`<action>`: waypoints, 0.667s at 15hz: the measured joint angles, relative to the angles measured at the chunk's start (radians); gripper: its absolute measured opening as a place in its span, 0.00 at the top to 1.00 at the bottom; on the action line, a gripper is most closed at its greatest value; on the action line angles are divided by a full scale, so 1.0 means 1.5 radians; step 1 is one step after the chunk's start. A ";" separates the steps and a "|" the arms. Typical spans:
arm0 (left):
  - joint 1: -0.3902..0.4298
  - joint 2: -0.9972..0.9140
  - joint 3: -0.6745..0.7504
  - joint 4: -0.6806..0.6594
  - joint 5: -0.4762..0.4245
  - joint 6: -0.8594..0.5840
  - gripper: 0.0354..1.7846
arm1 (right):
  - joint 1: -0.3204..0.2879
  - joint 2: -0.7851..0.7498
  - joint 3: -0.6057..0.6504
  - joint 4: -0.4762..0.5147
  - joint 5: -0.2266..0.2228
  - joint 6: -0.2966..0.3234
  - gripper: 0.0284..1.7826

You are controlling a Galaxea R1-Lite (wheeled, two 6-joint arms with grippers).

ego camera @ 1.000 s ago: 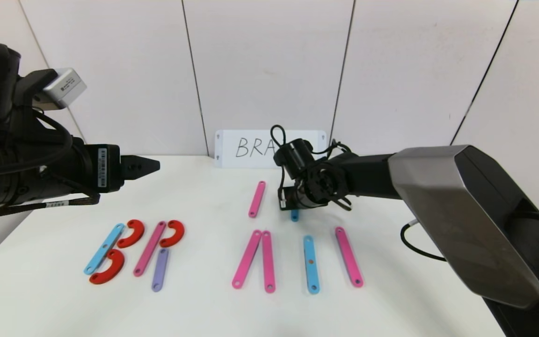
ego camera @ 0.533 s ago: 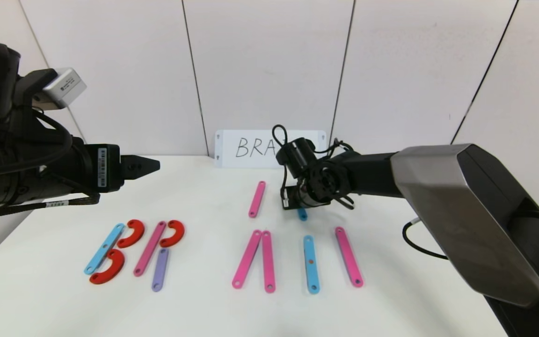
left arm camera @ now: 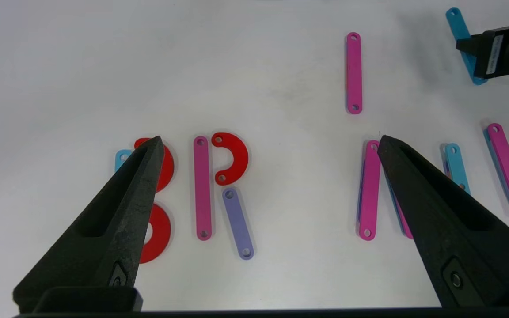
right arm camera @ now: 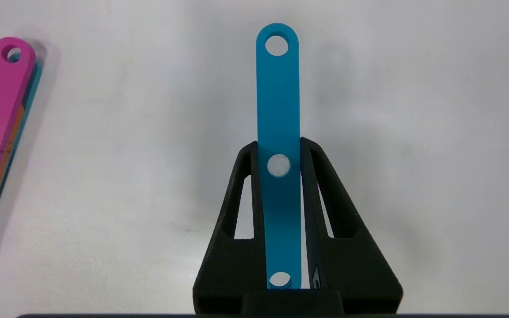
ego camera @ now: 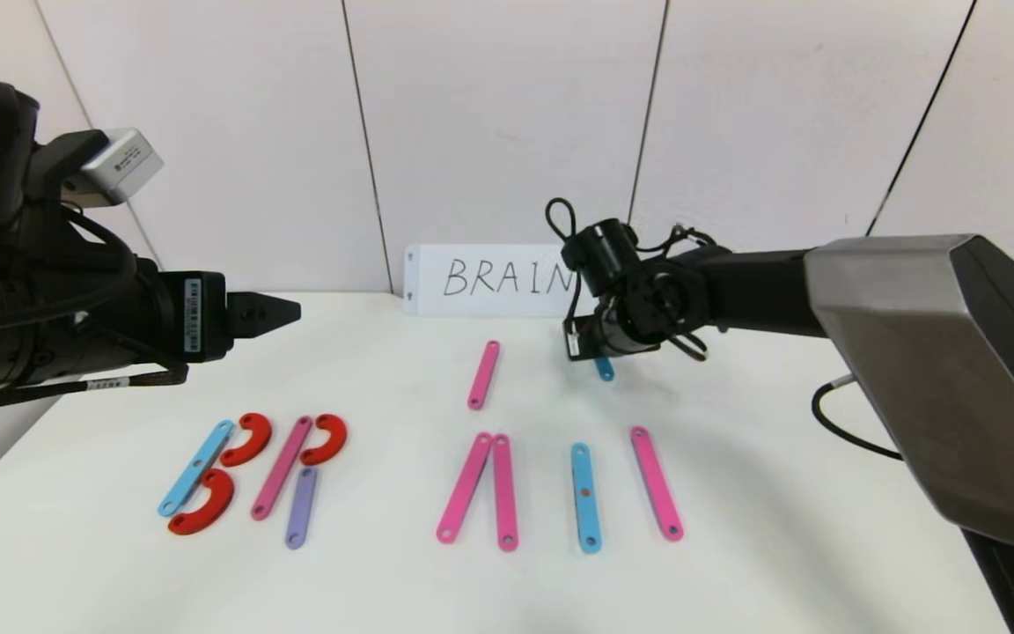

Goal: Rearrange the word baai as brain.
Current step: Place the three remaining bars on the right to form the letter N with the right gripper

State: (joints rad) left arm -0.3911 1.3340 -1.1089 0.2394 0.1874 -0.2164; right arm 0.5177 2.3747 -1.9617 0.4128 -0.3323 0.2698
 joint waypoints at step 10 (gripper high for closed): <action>-0.001 0.004 0.000 0.000 0.000 0.000 0.06 | -0.038 -0.178 0.130 0.190 0.003 -0.010 0.86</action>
State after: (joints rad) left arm -0.3919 1.3402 -1.1089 0.2396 0.1874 -0.2164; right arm 0.4602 2.1074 -1.7664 0.6970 -0.3285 0.2553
